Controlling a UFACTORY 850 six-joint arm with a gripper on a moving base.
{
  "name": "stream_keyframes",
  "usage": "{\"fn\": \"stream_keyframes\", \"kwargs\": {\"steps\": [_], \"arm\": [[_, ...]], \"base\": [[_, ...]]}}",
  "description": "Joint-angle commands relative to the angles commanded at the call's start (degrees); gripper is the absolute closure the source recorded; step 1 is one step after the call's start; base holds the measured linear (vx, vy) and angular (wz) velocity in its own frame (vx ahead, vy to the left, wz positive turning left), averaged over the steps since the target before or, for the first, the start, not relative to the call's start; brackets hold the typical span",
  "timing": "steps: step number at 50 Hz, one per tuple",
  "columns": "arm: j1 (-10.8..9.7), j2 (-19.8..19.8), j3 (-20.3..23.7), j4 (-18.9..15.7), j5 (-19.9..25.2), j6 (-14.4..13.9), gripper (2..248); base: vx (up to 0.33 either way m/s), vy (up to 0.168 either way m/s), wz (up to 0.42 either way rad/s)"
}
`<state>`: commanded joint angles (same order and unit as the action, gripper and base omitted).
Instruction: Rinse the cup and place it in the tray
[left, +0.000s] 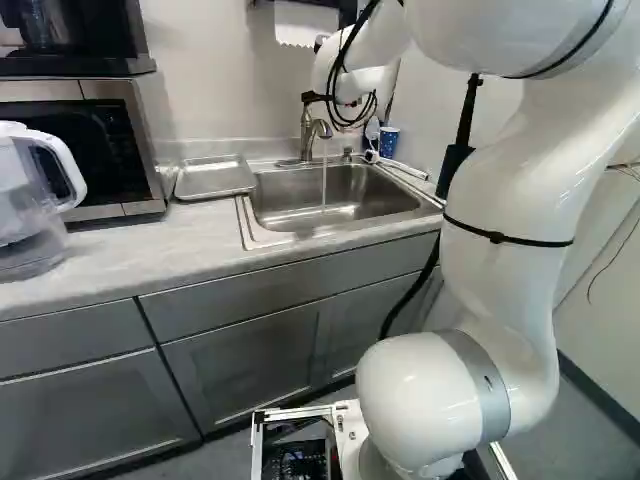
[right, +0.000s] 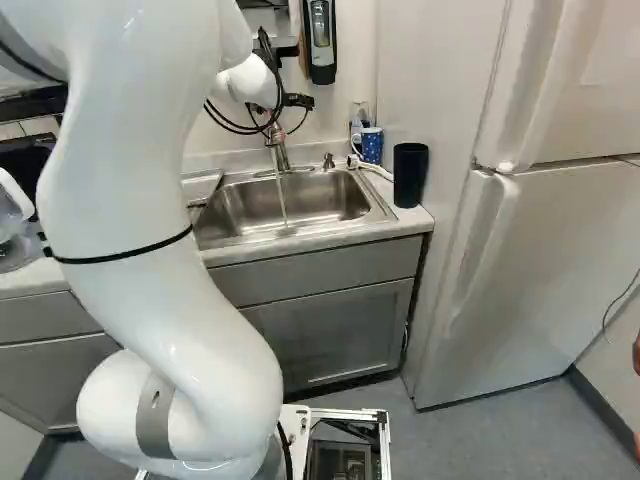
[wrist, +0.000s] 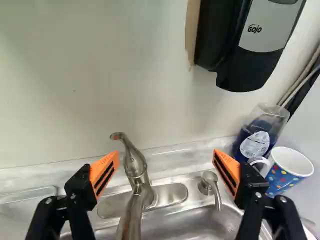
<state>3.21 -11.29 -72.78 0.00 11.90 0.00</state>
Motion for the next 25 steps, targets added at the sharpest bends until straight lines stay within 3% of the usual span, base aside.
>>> {"fn": "stream_keyframes", "kwargs": {"steps": [25], "arm": [[0.5, 7.4, 7.9, 0.0, -1.8, 0.0, 3]], "base": [[0.000, 0.000, 0.000]]}}
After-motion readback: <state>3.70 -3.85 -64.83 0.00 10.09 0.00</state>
